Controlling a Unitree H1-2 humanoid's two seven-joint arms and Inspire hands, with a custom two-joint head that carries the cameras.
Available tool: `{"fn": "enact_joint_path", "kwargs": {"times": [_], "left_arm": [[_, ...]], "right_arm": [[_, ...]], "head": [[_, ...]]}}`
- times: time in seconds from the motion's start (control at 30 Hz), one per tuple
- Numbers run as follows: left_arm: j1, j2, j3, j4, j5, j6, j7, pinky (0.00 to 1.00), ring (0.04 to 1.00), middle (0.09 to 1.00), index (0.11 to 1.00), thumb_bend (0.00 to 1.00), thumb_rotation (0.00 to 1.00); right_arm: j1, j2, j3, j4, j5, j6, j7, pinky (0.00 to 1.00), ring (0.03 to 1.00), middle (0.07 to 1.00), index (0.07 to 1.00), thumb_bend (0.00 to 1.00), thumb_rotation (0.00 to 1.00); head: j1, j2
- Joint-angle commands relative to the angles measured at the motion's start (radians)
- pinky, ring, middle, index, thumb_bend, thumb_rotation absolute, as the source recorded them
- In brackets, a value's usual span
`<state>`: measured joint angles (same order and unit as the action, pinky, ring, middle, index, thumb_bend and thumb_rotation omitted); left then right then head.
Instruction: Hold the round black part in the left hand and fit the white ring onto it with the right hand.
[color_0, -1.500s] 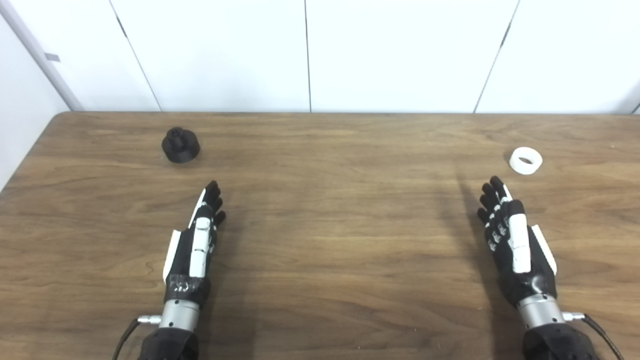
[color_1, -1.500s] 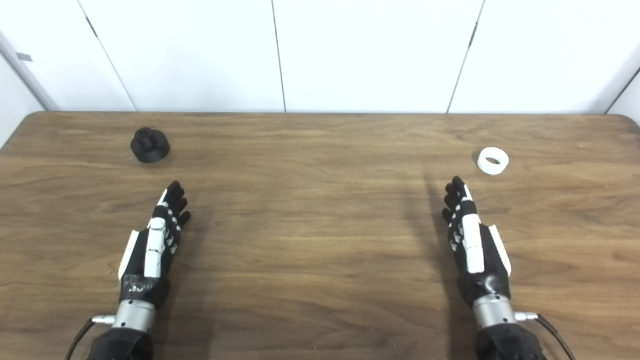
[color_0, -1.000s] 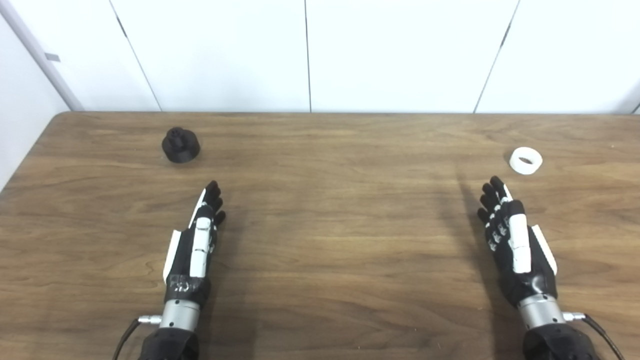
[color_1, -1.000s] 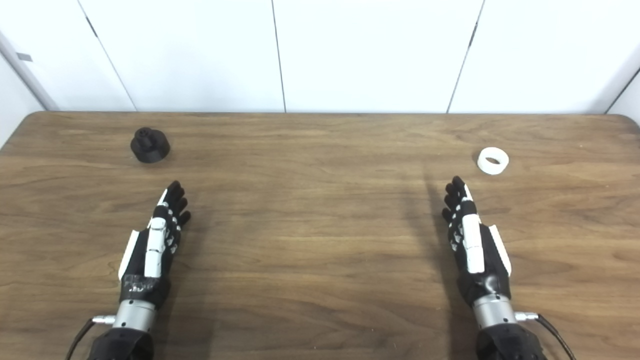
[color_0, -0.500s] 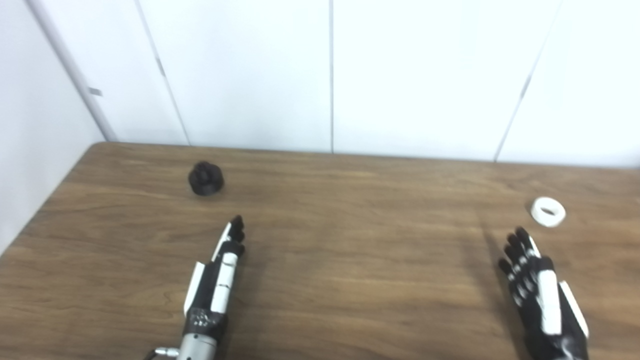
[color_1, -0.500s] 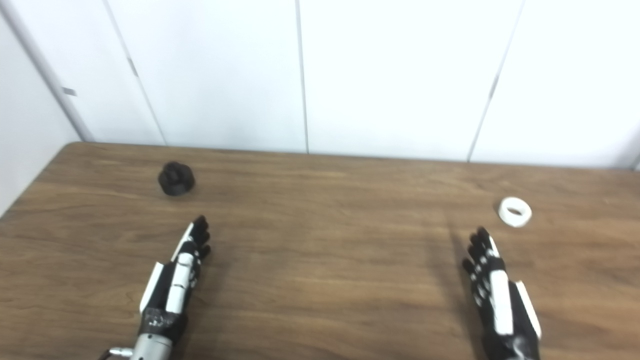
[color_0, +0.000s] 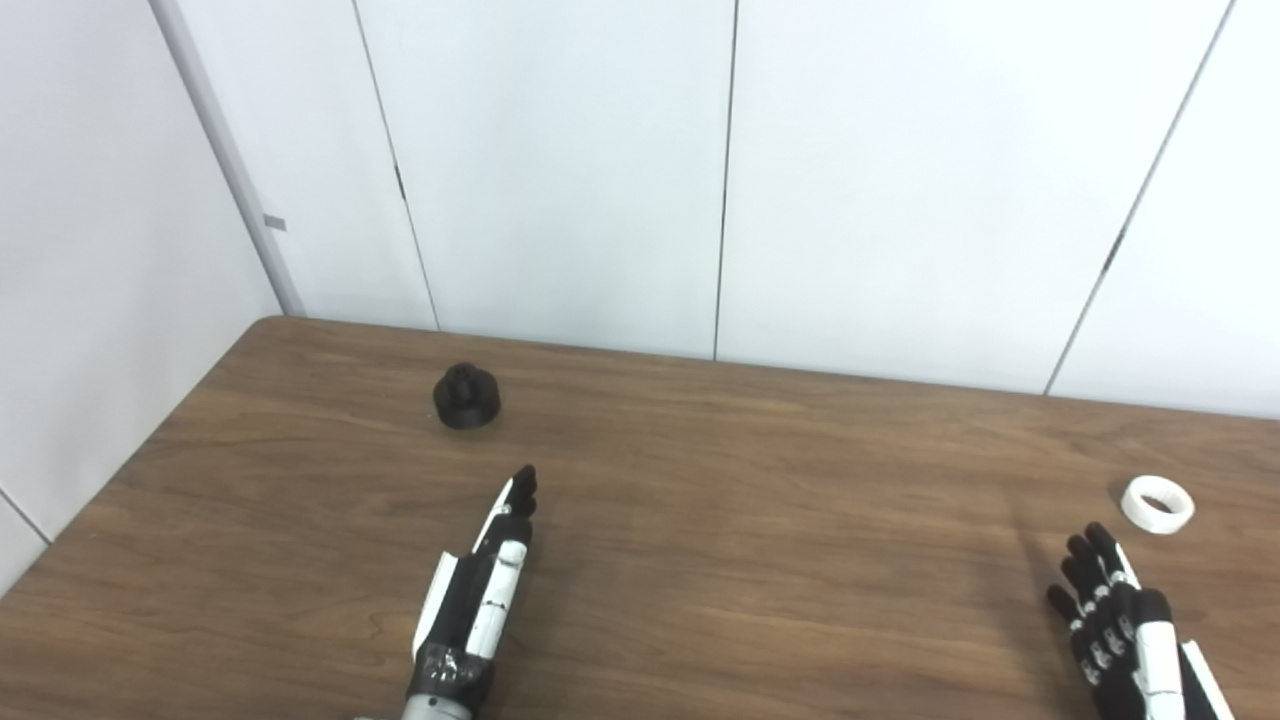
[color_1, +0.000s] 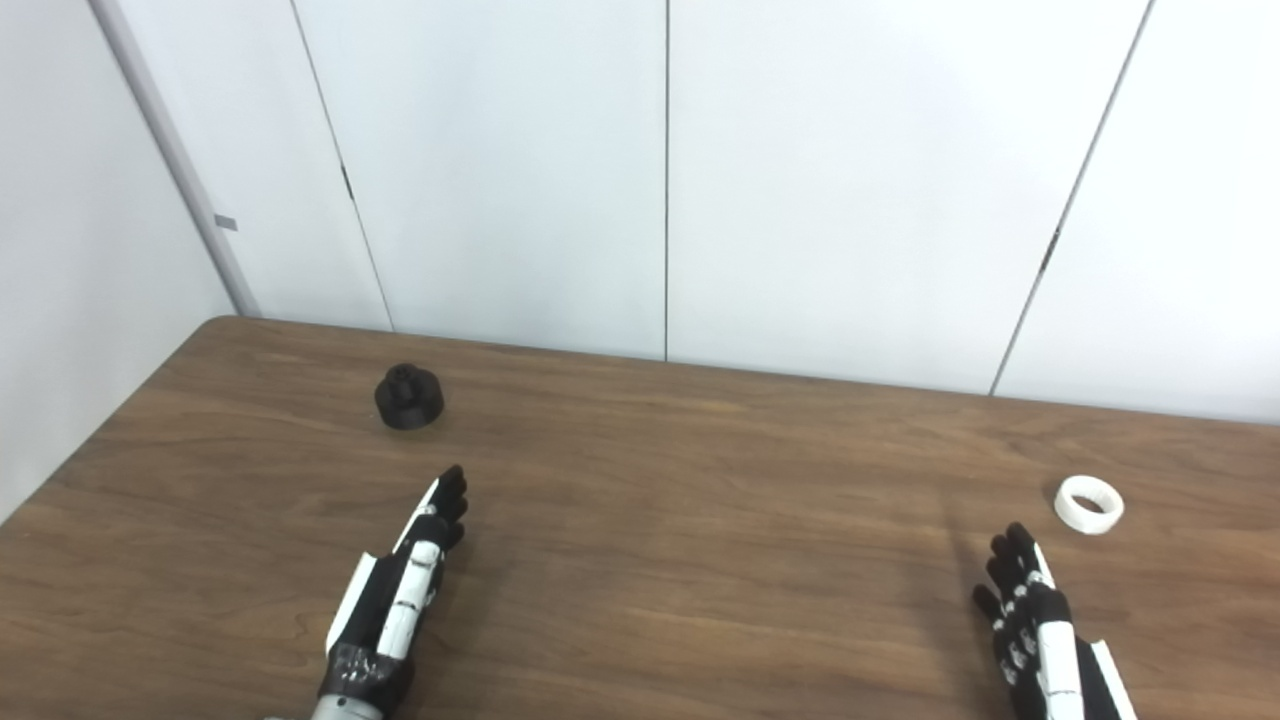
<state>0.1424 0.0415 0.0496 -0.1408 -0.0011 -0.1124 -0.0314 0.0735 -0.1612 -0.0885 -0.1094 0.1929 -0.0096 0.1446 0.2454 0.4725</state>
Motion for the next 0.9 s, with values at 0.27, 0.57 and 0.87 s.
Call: {"fn": "enact_joint_path", "kwargs": {"times": [0.27,0.57,0.87], "left_arm": [[0.009,-0.011,-0.01,0.029,0.039,0.006,0.02,1.0,1.0,0.996,0.987,0.51,0.84],[-0.025,0.0,0.054,-0.11,0.221,0.138,0.131,0.93,0.942,0.942,0.947,0.59,0.67],[-0.133,0.043,0.123,-0.162,0.297,0.246,0.187,0.92,0.933,0.914,0.873,0.76,0.24]], "right_arm": [[0.002,-0.009,-0.009,0.04,0.006,-0.025,0.016,1.0,1.0,0.982,1.0,0.58,1.0],[-0.005,-0.012,-0.008,0.06,0.012,-0.026,0.033,1.0,1.0,0.989,1.0,0.59,1.0],[-0.015,-0.012,-0.002,0.073,0.008,-0.038,0.033,1.0,1.0,0.982,0.992,0.59,1.0]], "head": [[-0.012,0.009],[-0.009,0.014],[-0.008,0.011]]}}
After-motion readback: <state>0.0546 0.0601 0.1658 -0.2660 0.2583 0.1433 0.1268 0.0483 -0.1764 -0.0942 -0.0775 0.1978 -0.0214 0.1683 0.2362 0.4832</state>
